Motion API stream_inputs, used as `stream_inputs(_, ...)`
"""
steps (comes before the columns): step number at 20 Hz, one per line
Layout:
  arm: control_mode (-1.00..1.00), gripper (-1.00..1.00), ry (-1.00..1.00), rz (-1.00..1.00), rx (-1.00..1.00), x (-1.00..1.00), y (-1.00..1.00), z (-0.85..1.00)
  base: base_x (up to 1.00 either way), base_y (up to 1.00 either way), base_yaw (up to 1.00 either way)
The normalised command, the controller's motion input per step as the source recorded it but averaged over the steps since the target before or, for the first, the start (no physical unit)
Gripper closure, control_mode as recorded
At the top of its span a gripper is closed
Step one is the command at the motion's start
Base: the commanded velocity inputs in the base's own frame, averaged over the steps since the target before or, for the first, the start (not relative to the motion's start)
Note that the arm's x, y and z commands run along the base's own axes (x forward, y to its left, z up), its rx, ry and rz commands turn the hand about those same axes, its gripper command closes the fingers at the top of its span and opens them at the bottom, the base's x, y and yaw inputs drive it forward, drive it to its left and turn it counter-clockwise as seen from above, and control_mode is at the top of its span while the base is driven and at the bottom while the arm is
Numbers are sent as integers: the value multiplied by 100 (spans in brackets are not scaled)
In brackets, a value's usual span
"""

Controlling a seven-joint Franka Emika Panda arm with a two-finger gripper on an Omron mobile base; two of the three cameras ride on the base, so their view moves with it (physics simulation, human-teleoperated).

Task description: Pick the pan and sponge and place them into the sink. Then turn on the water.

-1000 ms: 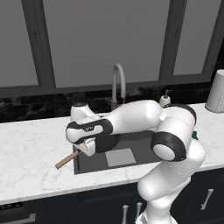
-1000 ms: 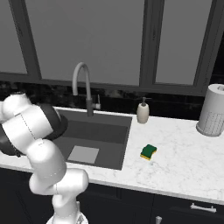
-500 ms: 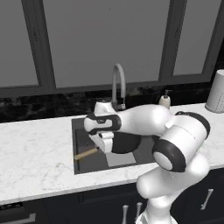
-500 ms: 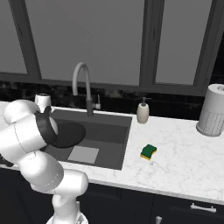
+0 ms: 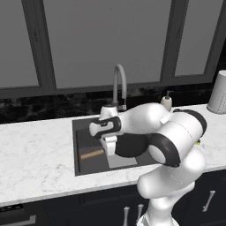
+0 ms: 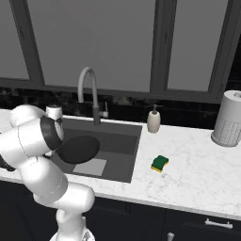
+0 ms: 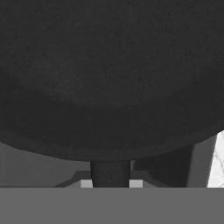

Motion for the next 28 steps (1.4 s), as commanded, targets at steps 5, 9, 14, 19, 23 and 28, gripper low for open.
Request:
stream_inputs(5,-100,100,1,-11,-8,29,-3,-29,0,0,0)
stream_inputs(9,-100,100,3,-11,-3,38,-7,-22,0,0,0)
stream_inputs(14,-100,100,3,-9,-2,28,-6,-25,0,0,0)
stream_inputs(19,-100,100,0,-4,-3,10,-11,-35,0,0,0)
stream_inputs(23,-100,100,0,0,0,0,-25,-25,0,0,0)
stream_inputs(28,-100,100,0,2,0,0,-29,-6,0,0,0)
